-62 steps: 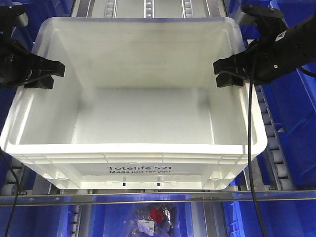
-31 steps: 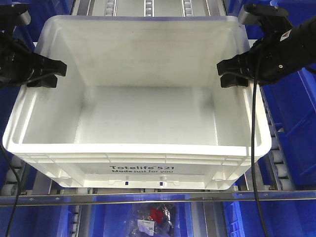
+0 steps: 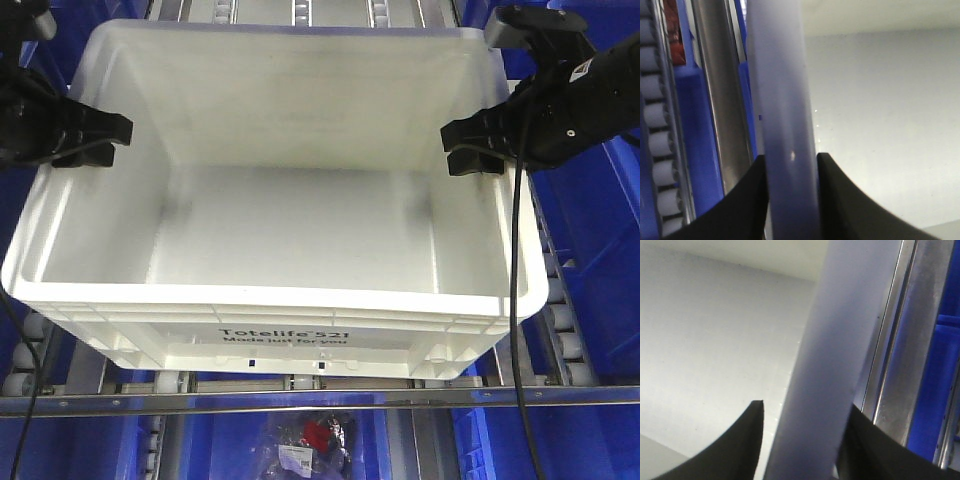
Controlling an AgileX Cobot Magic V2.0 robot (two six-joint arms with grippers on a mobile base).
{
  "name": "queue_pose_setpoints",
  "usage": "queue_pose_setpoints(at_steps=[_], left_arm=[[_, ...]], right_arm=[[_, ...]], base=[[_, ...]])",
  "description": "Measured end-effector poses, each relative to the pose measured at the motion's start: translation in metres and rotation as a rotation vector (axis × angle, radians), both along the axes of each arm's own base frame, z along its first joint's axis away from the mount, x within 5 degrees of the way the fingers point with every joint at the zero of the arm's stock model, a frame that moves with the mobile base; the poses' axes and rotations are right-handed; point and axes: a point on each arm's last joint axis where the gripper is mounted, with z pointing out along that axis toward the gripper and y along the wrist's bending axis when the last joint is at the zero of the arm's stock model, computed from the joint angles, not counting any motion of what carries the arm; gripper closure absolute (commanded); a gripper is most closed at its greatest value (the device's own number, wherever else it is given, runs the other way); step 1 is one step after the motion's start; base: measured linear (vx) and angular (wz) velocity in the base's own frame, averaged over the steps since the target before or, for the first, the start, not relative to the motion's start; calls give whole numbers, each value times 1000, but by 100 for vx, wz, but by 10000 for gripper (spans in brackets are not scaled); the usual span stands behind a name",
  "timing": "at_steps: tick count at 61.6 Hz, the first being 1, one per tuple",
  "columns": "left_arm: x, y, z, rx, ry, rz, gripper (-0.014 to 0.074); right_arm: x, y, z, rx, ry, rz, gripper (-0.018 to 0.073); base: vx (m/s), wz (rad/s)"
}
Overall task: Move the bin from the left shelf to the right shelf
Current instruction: 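Pull the gripped tote off the shelf toward the robot with both grippers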
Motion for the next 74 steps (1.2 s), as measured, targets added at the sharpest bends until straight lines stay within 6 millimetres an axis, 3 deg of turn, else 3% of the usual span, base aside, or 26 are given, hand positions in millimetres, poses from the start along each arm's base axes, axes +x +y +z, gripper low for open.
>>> queue_pose_setpoints(at_steps=[46, 74], left_arm=[[-6, 2, 6, 4, -11, 12, 601], [-9, 2, 9, -4, -15, 11, 601]], right_arm=[[-15, -2, 23, 38, -73, -20, 564], [-16, -3, 24, 39, -73, -22, 564]], base=[[0, 0], [0, 0]])
